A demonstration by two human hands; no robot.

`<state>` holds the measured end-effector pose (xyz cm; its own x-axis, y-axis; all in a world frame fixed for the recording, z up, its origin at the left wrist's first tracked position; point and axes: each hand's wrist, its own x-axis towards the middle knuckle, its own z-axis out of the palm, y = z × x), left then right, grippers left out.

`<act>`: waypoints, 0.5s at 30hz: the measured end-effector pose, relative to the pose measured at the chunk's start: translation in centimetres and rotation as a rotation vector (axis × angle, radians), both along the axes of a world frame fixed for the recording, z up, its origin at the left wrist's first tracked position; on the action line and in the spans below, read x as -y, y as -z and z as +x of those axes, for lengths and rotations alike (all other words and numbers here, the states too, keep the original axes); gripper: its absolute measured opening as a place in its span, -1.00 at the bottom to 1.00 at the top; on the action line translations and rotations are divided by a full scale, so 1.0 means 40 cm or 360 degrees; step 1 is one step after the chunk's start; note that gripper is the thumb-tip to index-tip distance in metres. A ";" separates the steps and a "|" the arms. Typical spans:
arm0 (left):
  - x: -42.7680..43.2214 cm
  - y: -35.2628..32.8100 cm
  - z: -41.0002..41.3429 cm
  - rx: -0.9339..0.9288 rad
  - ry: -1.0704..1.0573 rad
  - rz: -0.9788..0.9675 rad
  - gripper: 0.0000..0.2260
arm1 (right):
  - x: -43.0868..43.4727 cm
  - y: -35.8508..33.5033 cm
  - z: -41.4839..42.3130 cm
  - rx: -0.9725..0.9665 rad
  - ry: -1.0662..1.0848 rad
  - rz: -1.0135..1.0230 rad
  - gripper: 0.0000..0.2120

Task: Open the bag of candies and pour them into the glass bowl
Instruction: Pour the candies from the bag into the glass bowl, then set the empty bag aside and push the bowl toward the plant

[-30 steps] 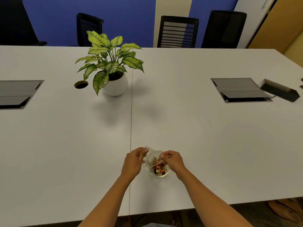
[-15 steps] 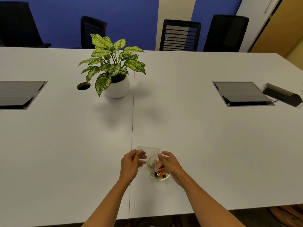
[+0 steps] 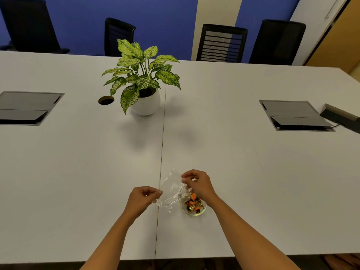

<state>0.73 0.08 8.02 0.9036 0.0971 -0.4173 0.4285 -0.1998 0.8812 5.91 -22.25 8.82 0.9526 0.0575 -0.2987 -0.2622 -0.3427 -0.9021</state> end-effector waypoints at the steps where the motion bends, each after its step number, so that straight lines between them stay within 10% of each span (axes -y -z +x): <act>1: -0.005 0.002 0.002 -0.0001 0.0014 0.0041 -0.89 | -0.007 -0.001 0.005 0.0020 -0.0033 -0.0008 -0.92; 15: -0.093 0.208 -0.090 -0.0354 -0.0452 0.0323 -0.74 | 0.083 0.126 -0.073 -0.0112 -0.0274 -0.0795 -0.21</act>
